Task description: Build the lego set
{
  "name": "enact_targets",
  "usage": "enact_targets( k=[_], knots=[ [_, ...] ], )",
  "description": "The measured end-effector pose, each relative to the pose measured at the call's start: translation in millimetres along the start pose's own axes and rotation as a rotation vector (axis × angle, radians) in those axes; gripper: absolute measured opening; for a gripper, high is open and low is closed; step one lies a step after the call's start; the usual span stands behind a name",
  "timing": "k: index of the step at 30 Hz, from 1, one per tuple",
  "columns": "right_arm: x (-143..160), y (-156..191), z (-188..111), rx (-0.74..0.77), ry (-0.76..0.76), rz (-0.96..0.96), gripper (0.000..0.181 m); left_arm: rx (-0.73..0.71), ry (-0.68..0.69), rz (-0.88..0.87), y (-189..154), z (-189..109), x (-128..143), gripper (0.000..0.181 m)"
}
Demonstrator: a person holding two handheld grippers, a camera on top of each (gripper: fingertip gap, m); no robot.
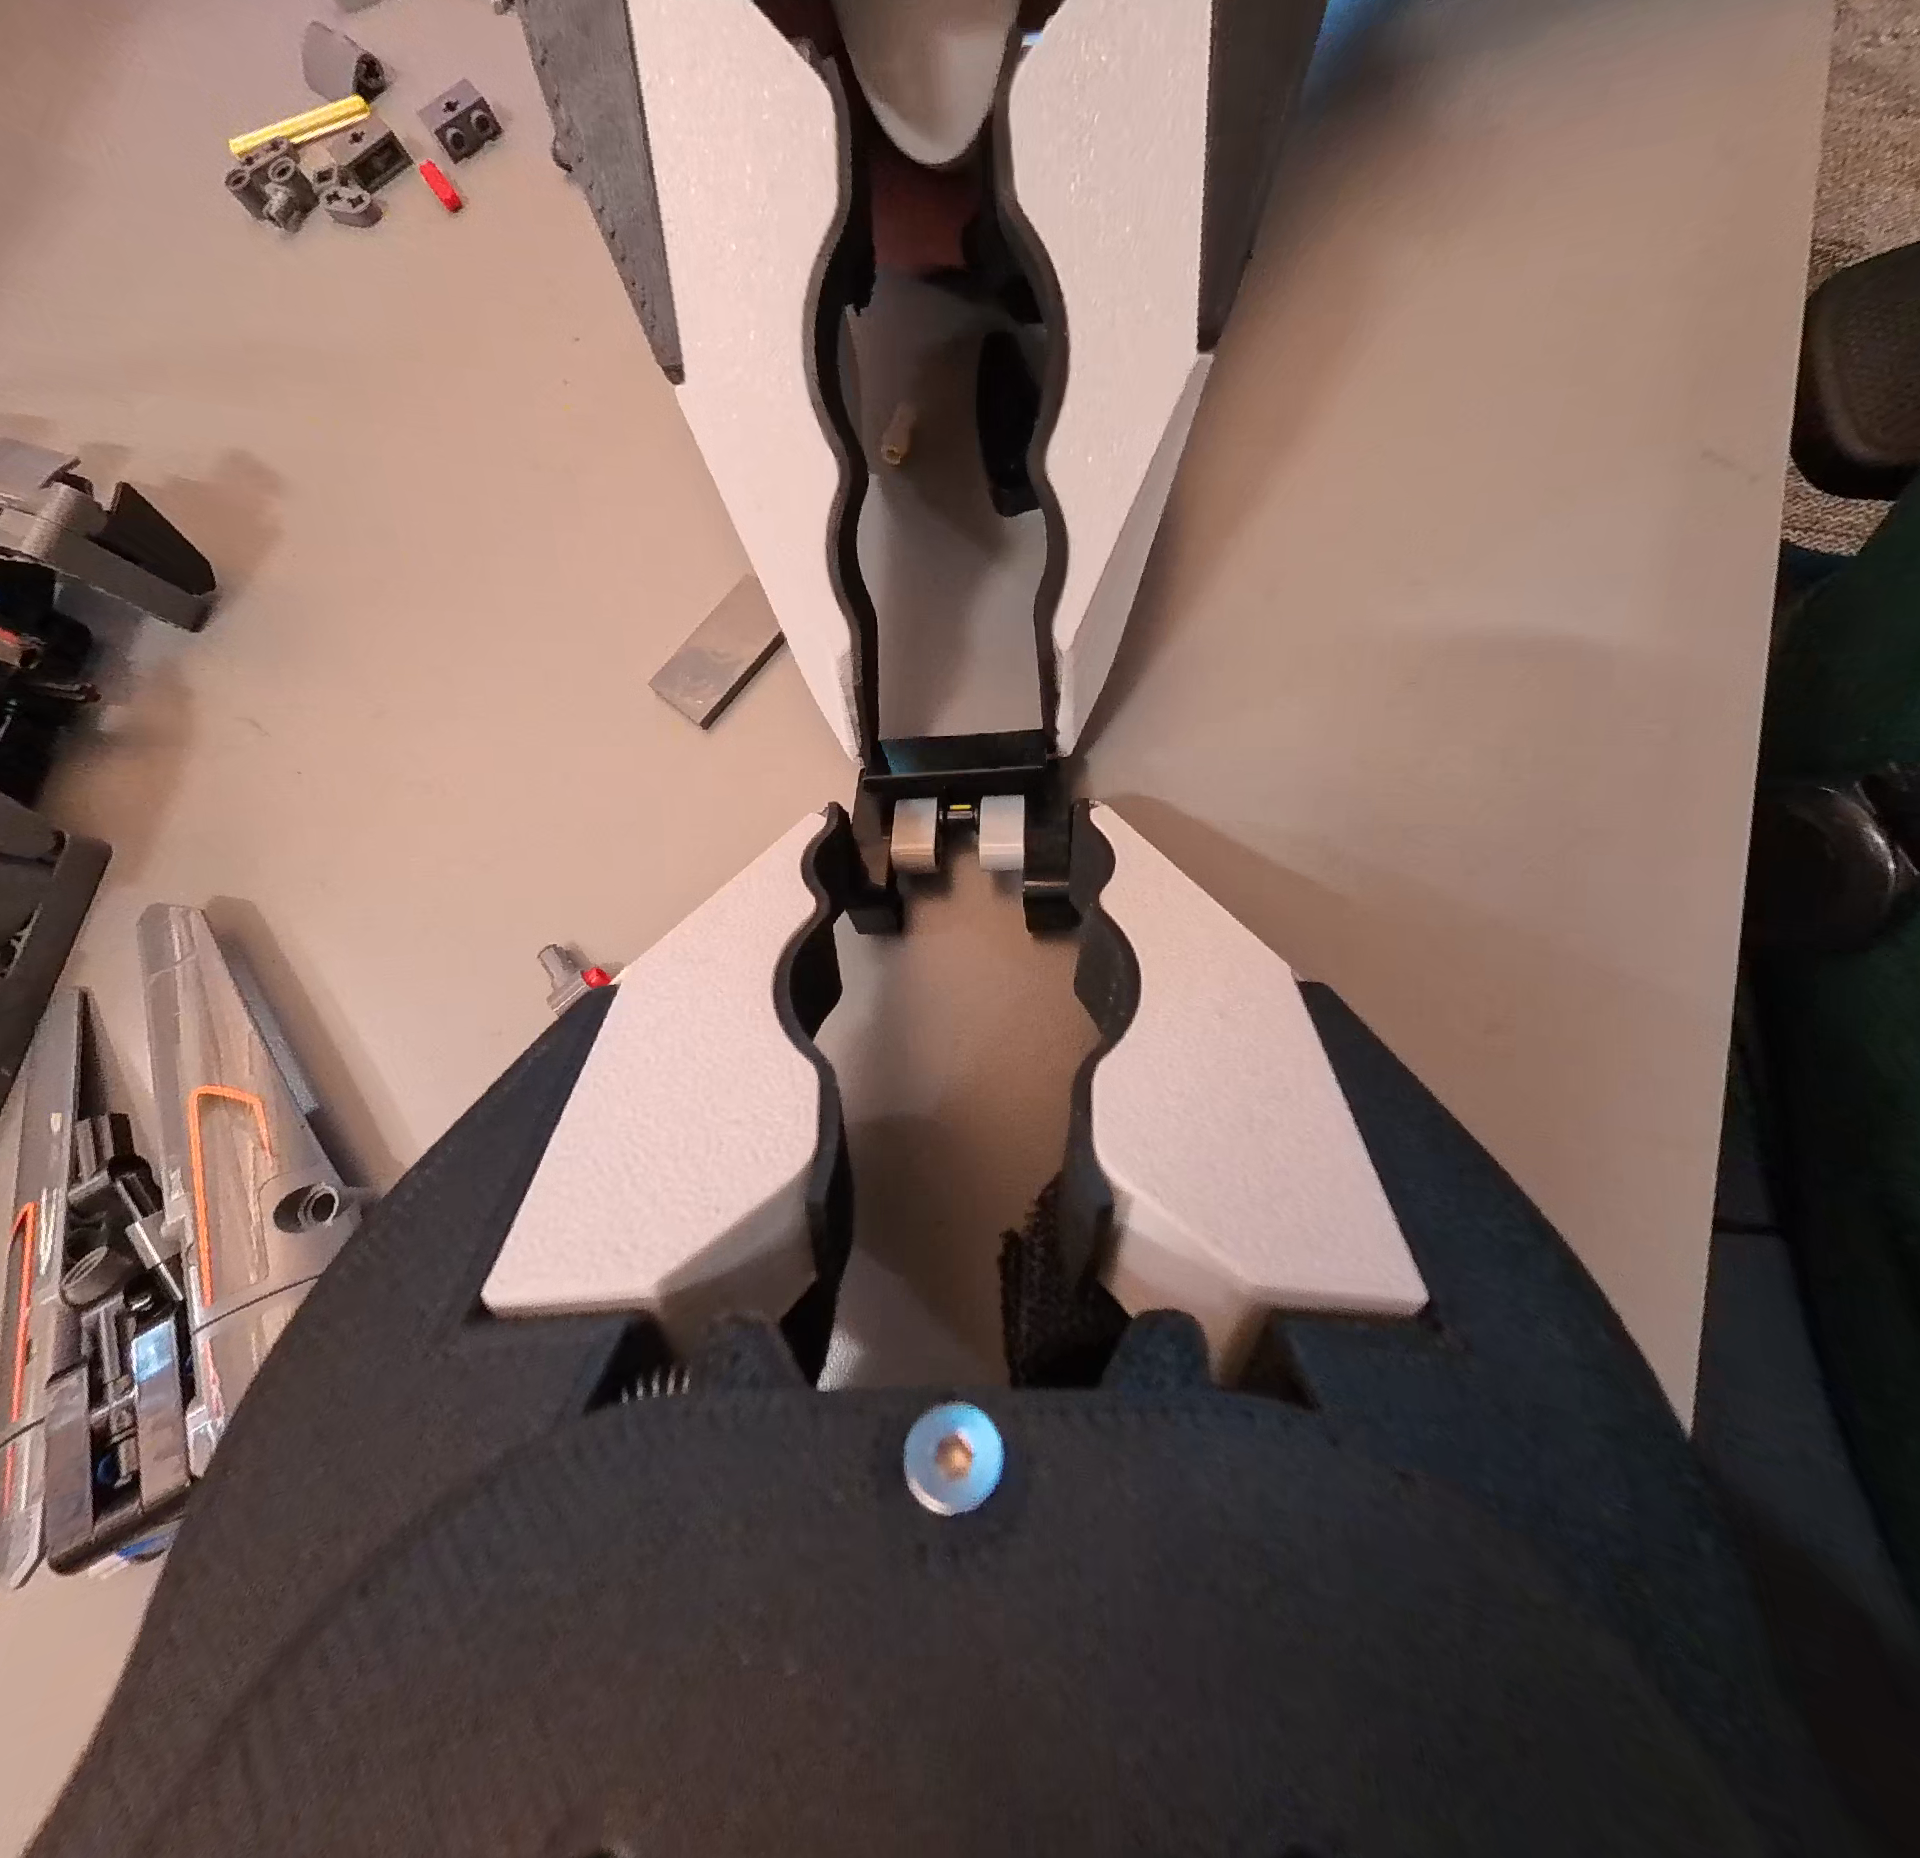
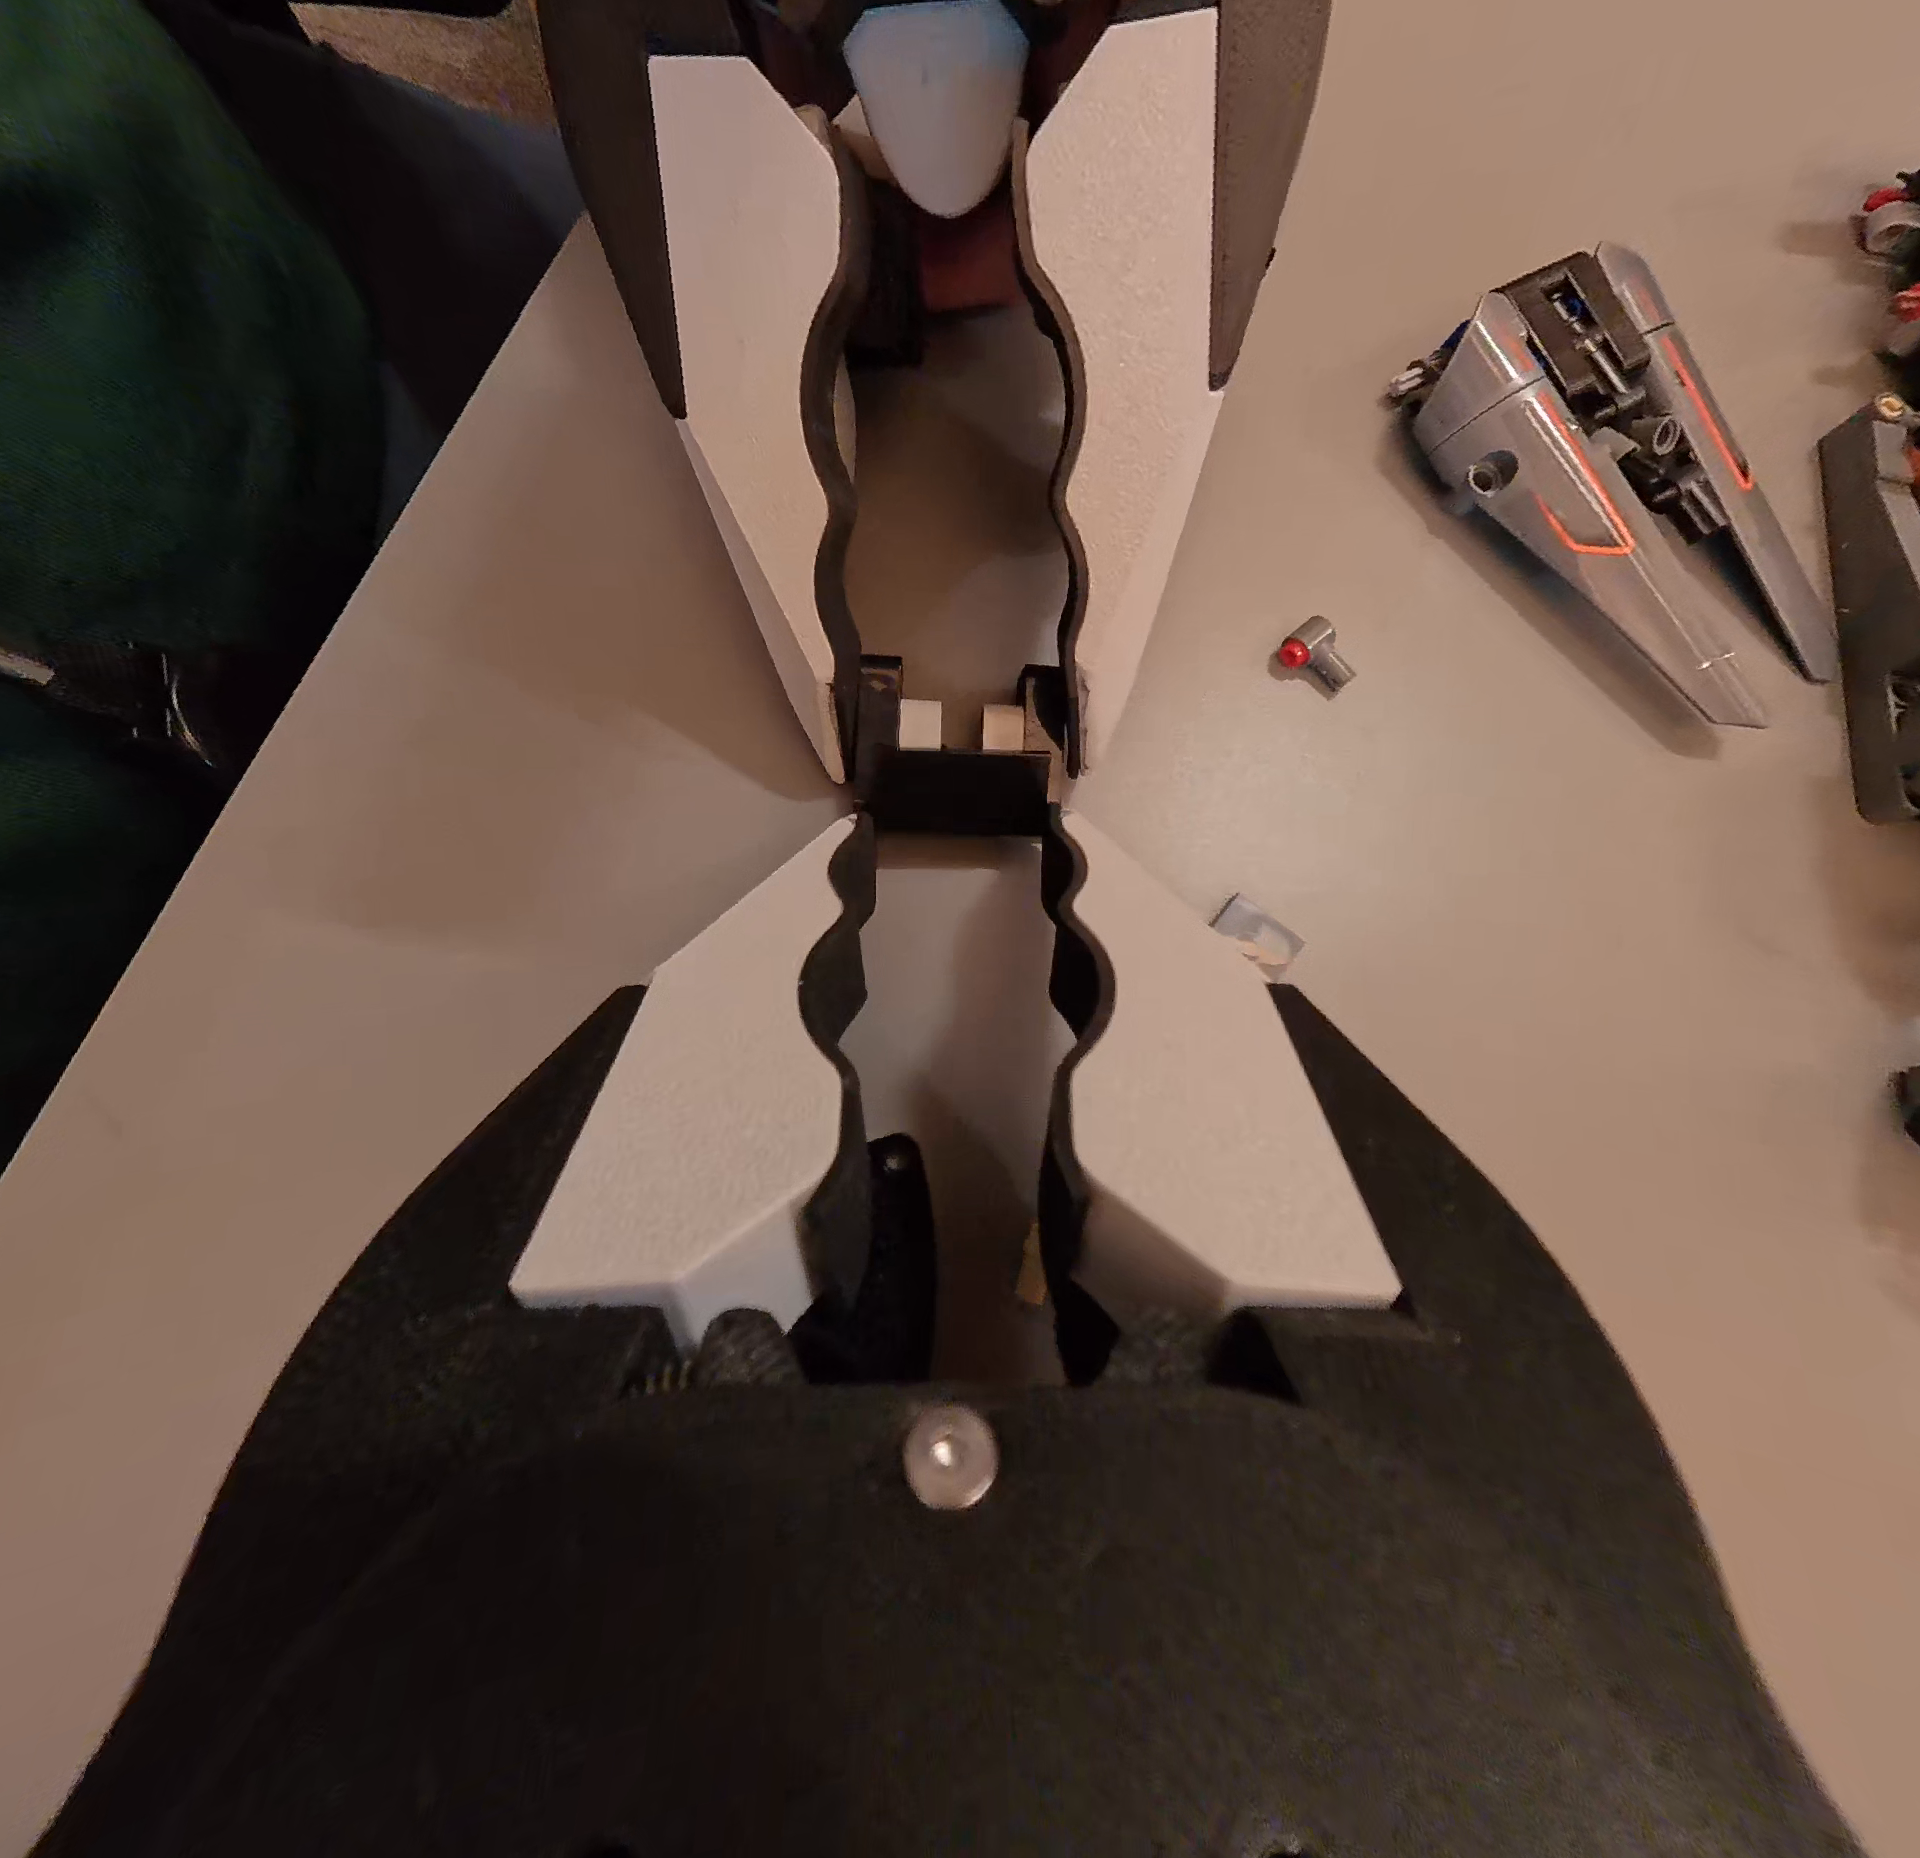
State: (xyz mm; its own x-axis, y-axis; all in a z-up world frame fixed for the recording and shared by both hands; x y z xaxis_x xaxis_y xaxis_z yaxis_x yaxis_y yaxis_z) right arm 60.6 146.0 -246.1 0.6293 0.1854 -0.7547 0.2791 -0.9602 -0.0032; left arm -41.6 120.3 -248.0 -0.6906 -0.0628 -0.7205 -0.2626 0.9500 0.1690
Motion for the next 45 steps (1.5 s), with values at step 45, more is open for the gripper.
enact_targets(
  k=[45],
  knots=[
    [7, -1, -8, -0.039, 0.044, 0.1, 0.034, 0.002, -0.003, 0.007, -1, 0, 0, 0.041]
  ],
)
Point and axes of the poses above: each gripper's, where its closed fingertips meet, z out along the fingers, x out of its underside, y = z × x across the jaws, the point moved 7 cm from there along -z, back along the fingers, and after that the axes turned 4 degrees about -x, right-handed, at the moved point
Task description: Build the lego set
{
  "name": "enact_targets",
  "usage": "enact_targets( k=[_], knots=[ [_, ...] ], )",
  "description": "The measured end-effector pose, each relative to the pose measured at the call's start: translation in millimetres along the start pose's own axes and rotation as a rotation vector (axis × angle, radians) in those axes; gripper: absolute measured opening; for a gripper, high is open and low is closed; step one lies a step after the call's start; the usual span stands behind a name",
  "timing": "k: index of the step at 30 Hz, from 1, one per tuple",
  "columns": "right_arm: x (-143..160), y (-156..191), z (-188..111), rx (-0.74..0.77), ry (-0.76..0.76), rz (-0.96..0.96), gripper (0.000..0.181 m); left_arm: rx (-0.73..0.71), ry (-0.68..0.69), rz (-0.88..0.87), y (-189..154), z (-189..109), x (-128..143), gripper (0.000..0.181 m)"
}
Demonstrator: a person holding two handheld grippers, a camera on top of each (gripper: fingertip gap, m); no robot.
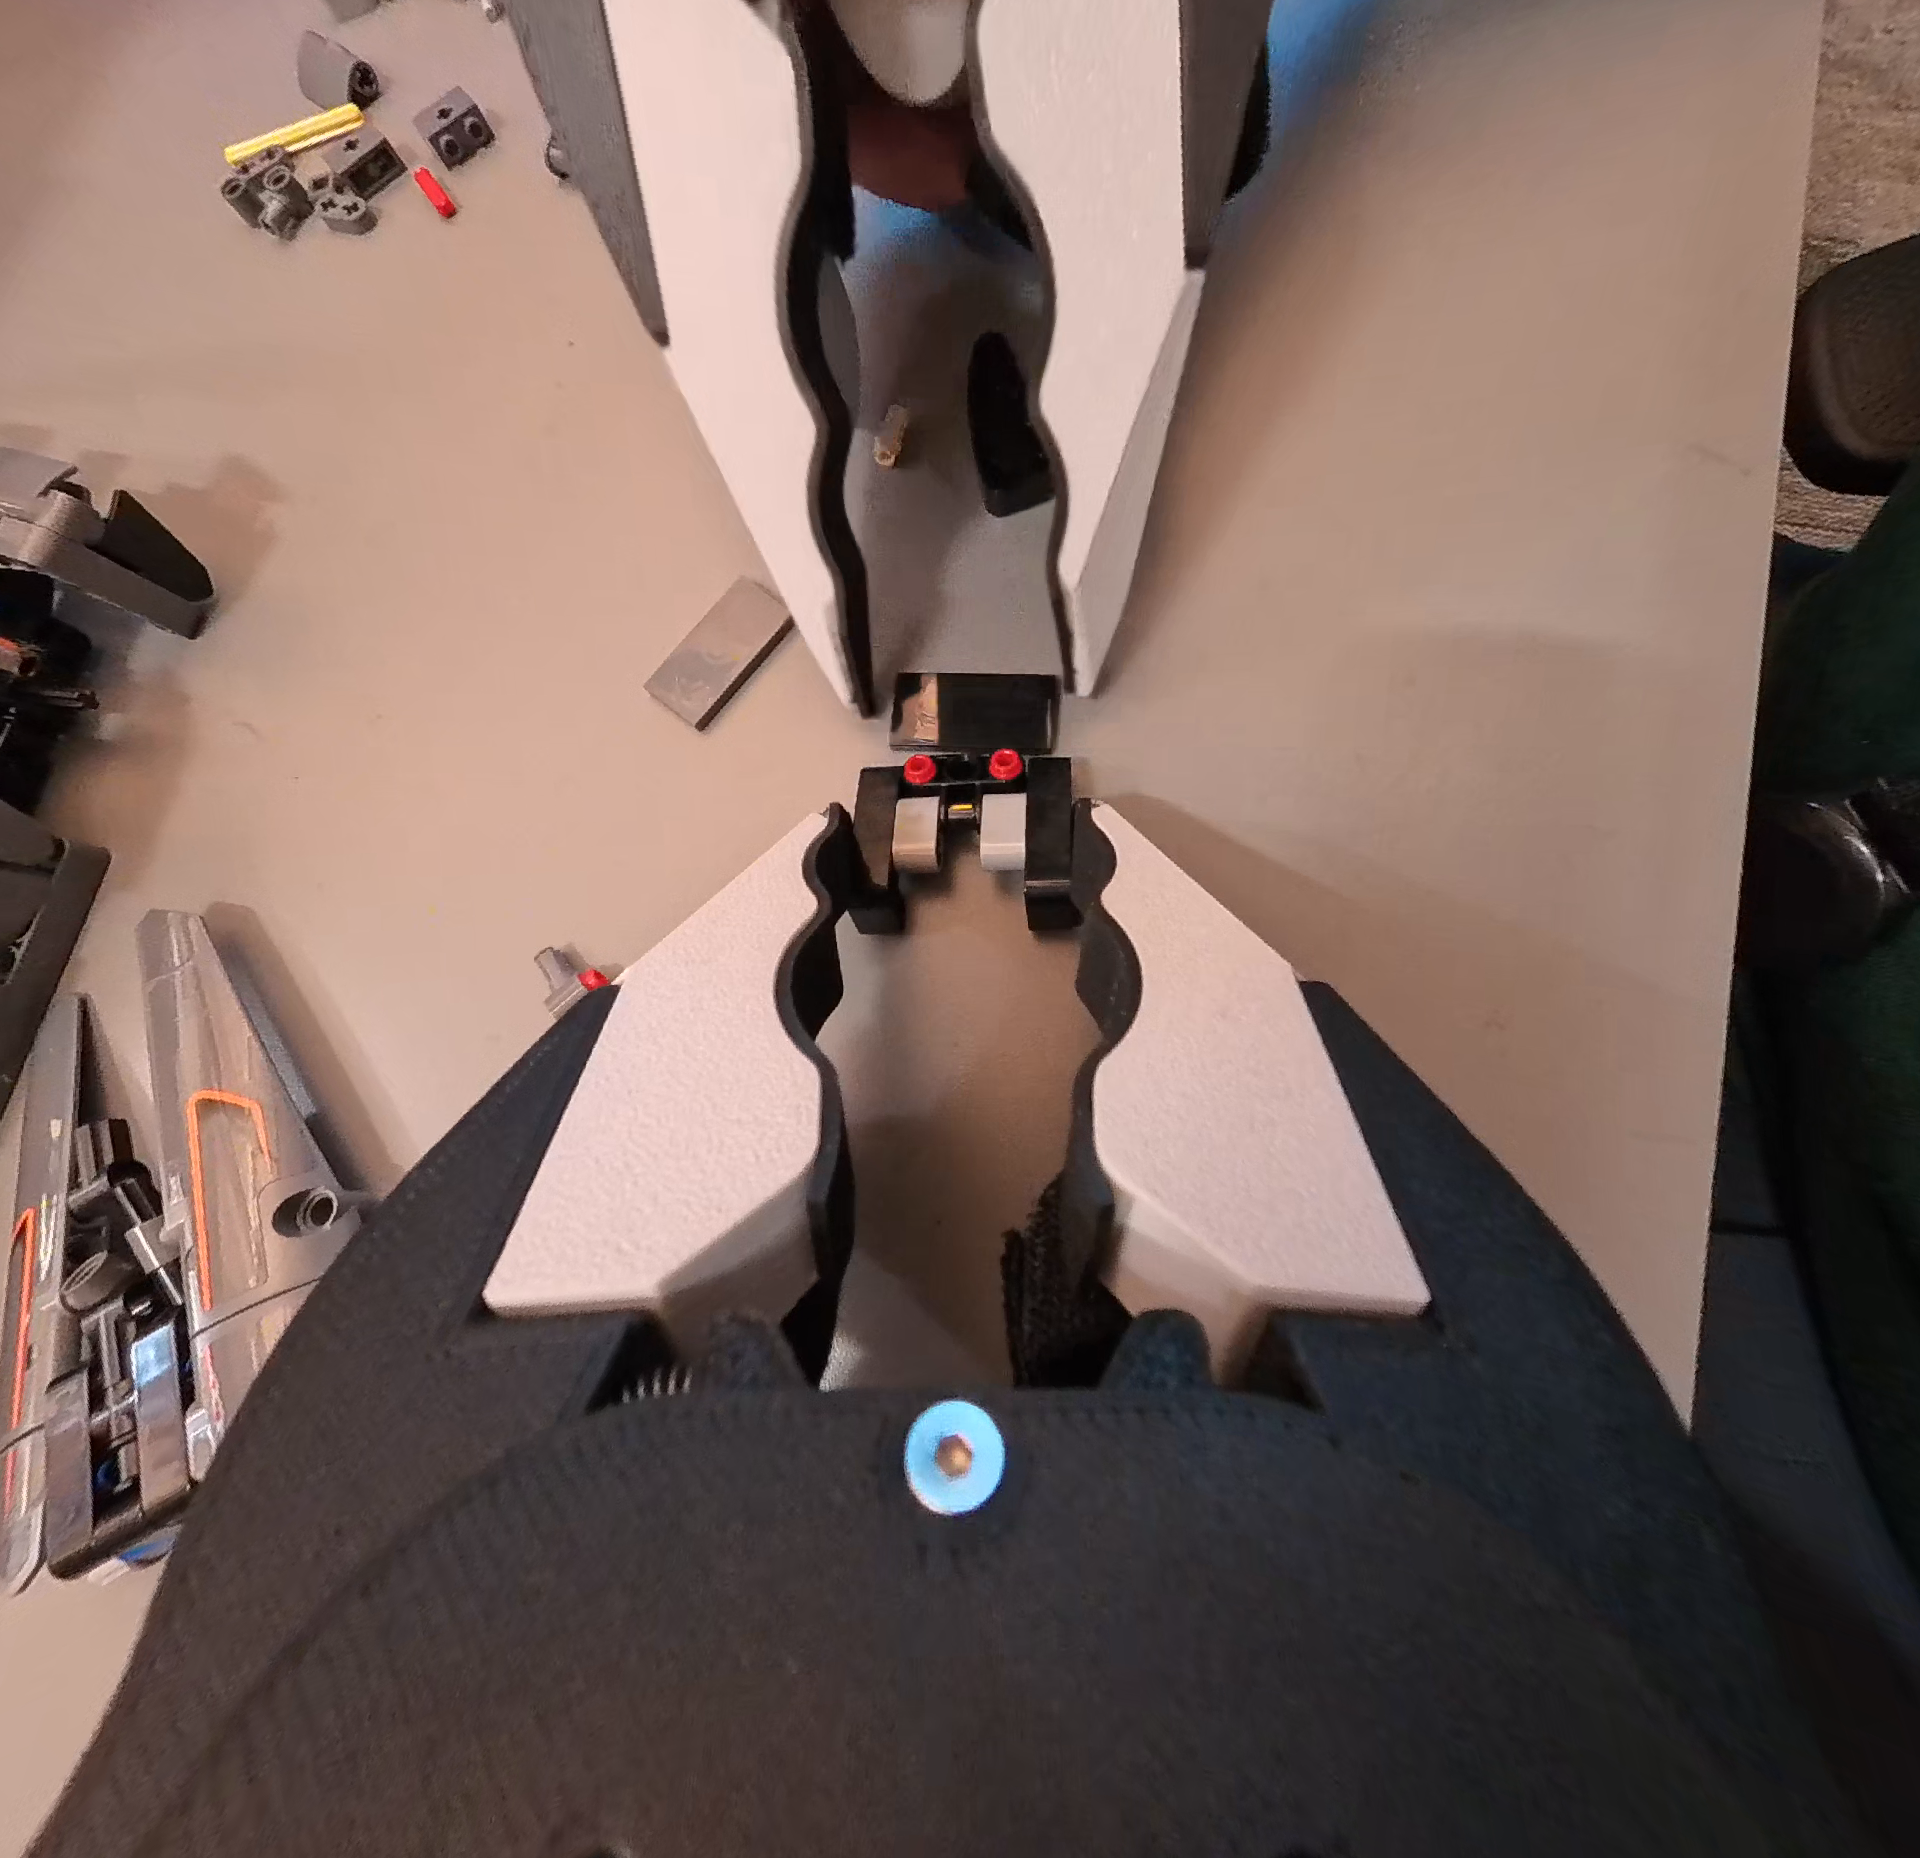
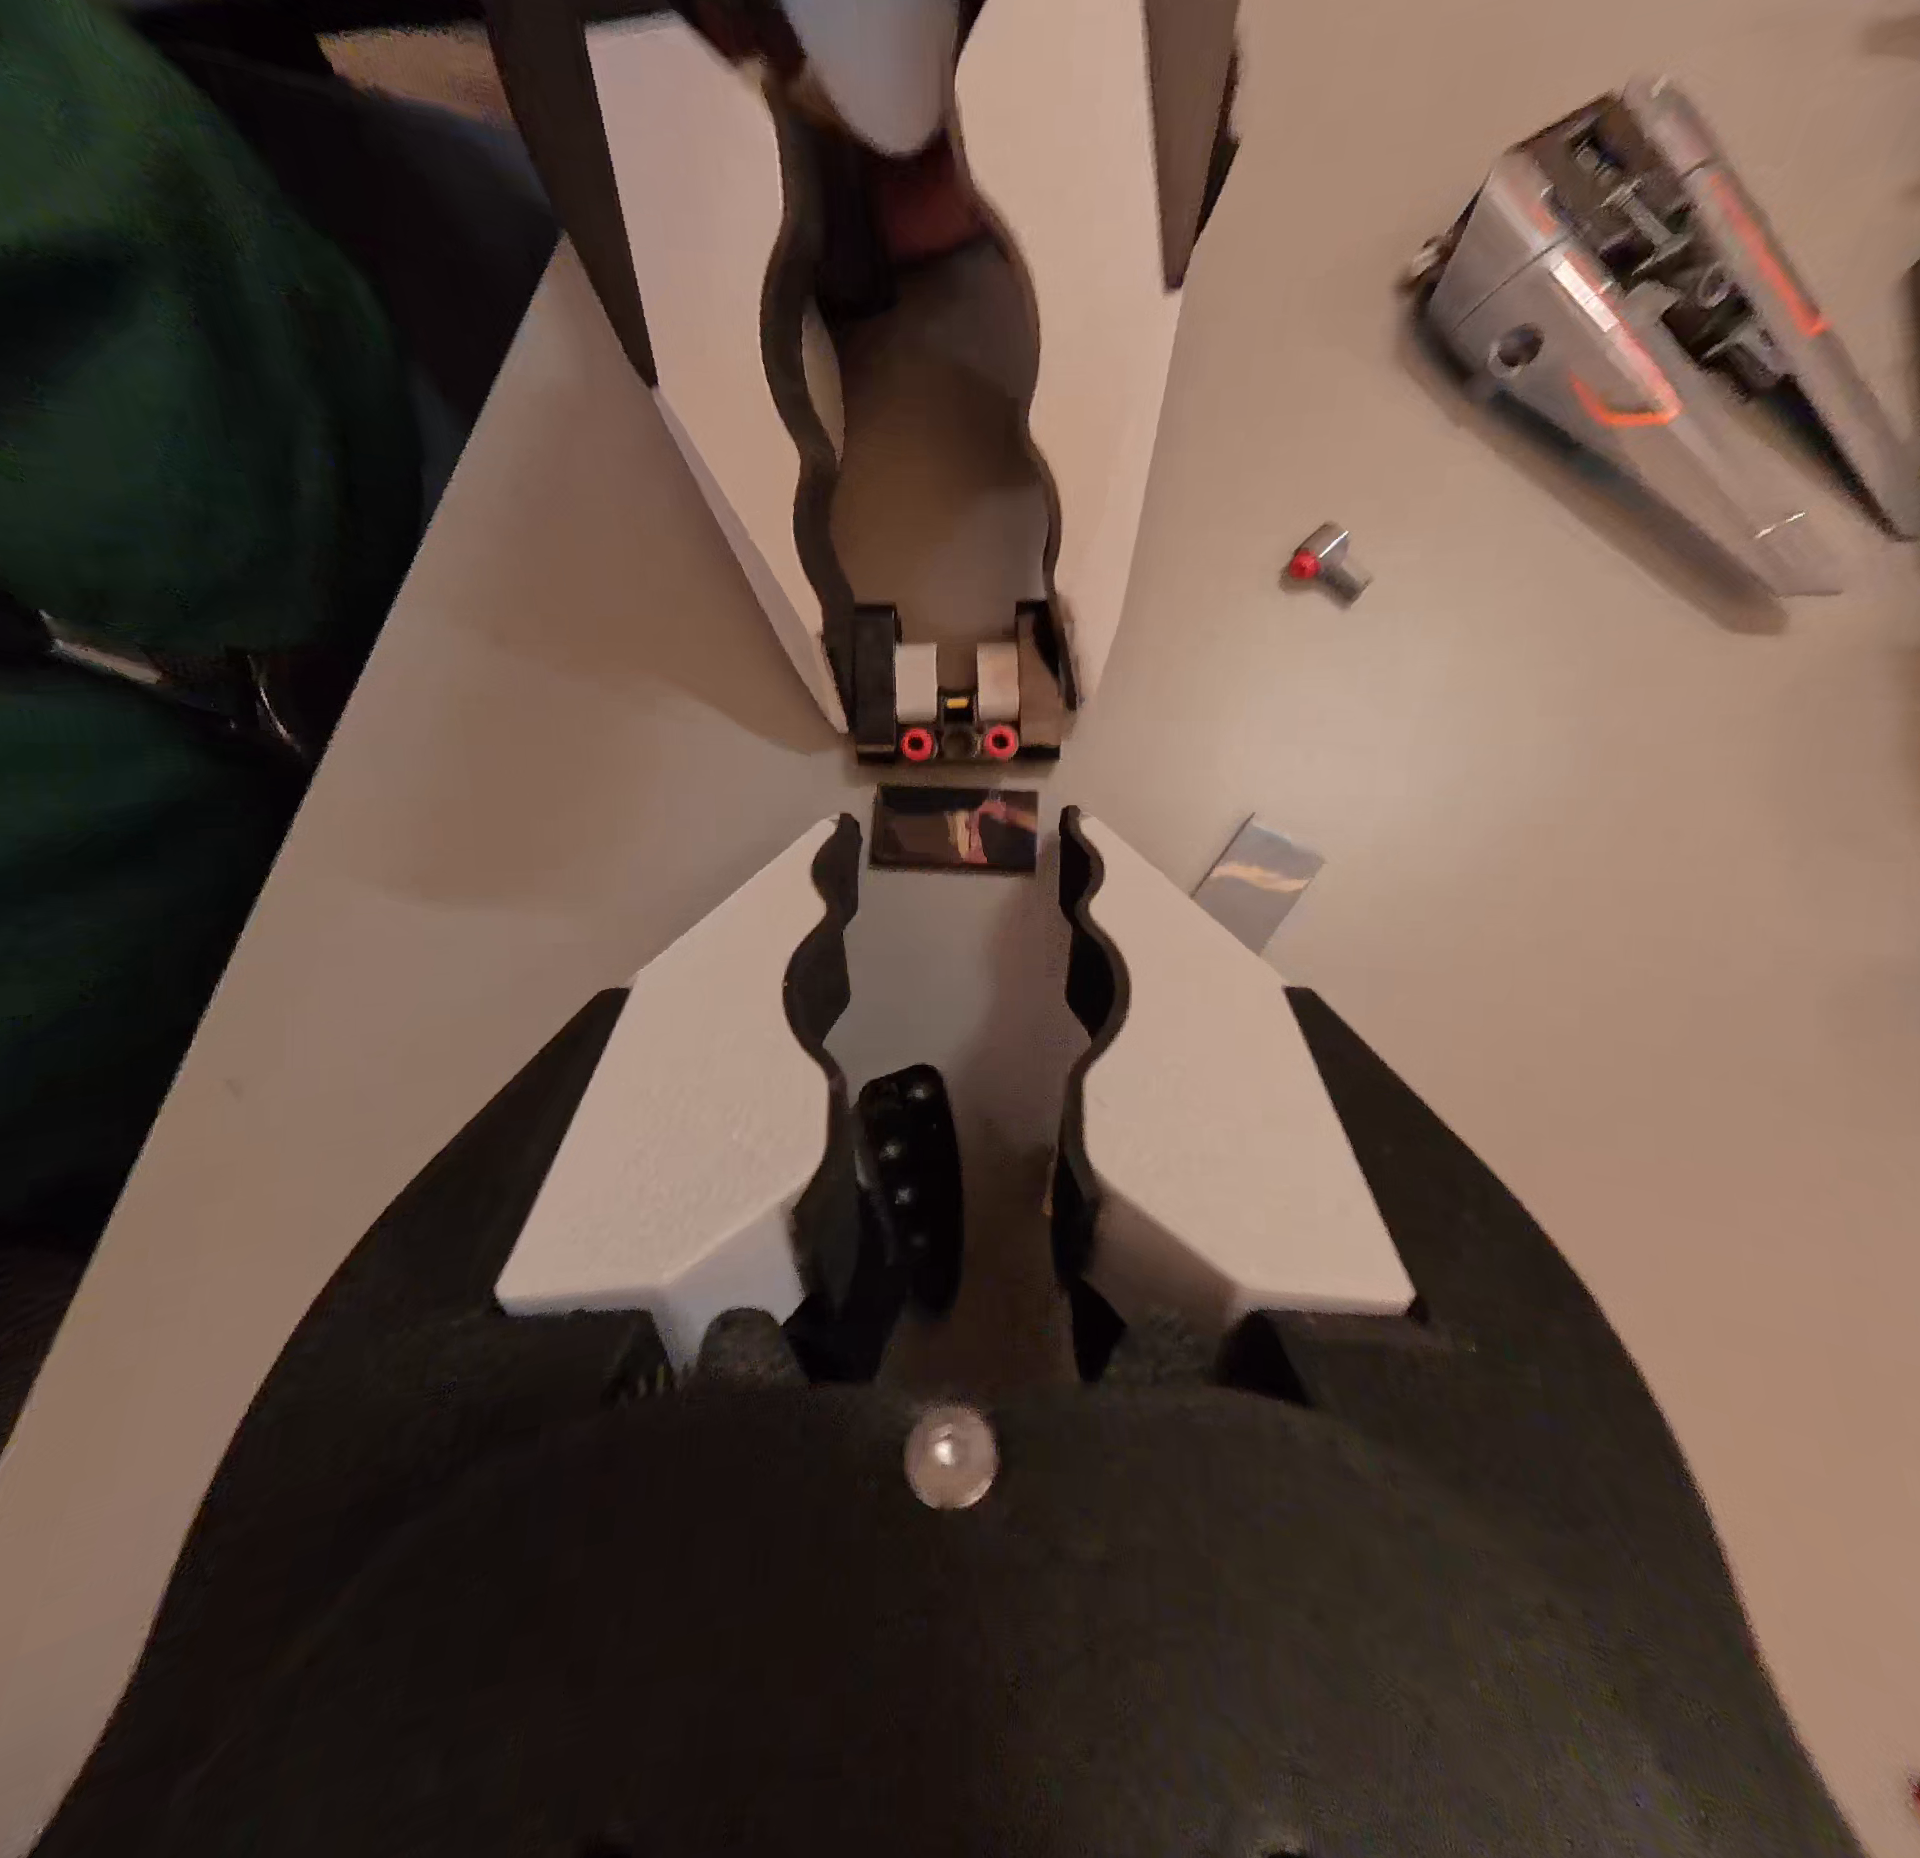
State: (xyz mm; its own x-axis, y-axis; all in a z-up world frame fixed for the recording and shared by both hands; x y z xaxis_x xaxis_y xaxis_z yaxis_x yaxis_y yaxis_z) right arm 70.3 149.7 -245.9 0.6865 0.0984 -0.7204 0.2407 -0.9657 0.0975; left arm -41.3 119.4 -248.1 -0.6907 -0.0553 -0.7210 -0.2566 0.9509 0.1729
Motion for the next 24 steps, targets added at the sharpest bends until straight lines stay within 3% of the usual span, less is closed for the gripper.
enact_targets(
  k=[8, 13, 24],
  knots=[
    [-0.2, 1.4, 1.5, 0.017, 0.024, -0.031, 0.03, 0.003, 0.0, -0.002, 0.1, 0.0, 0.0, 0.041],
    [-7.3, 3.8, -3.9, -0.001, -0.044, -0.041, 0.03, 0.003, 0.0, -0.001, 0.0, -0.1, 0.0, 0.041],
    [-6.5, 3.2, 5.7, 0.039, 0.005, -0.077, 0.03, 0.005, 0.0, -0.001, -0.1, -0.1, 0.1, 0.041]
  ],
)
Point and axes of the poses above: each gripper's, where its closed fingertips meet, z out along the fingers, x out of its underside, y = z × x across the jaws, the point moved 7 cm from there along -z, back along the fingers, and after that the axes turned 4 degrees about -x, right-handed, at the moved point
